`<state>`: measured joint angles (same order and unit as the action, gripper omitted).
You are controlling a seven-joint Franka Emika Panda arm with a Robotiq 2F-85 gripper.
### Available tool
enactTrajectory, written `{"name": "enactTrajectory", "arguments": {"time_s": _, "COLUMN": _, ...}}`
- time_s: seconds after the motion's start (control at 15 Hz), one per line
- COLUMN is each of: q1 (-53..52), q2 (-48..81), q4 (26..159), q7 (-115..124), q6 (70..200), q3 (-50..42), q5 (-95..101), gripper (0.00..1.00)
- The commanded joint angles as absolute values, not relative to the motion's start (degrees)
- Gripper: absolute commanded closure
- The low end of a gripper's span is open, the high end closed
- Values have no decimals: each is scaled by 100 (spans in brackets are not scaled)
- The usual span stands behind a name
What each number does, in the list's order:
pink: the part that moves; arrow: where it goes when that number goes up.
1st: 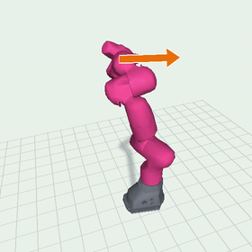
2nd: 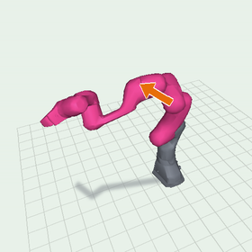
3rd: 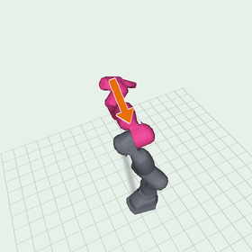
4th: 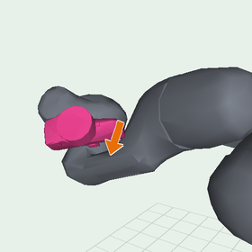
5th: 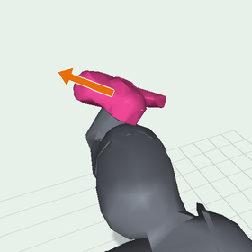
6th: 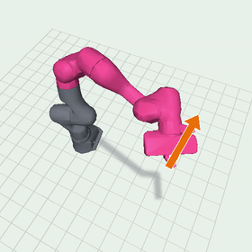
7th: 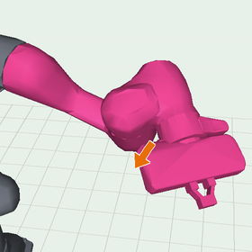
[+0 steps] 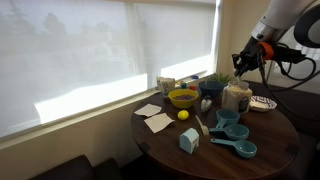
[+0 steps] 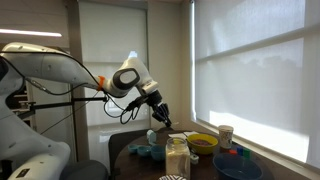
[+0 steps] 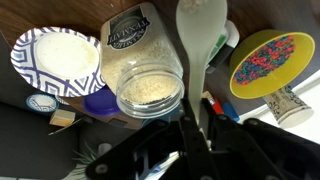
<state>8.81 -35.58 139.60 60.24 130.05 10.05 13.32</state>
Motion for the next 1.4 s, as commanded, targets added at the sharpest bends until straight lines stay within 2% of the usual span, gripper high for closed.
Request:
{"name": "enactTrajectory", "arguments": {"time_s": 0.0, "q1": 952, "q2": -3316, "q4": 13943, "q7": 6128, "q6": 13052, "q3": 1321, "q5": 1596, "gripper": 97}}
{"name": "enactTrajectory", "arguments": {"time_s": 0.87, "q1": 1003, "q2": -2482, "q4": 13789, "q7": 7456, "q6": 13401, "q3": 2129, "q5": 3419, "gripper": 97}}
{"name": "enactTrajectory", "arguments": {"time_s": 1.33, "q1": 757, "q2": -2222, "q4": 13758, "q7": 8435, "q6": 13175, "q3": 2308, "q5": 4671, "gripper": 97}}
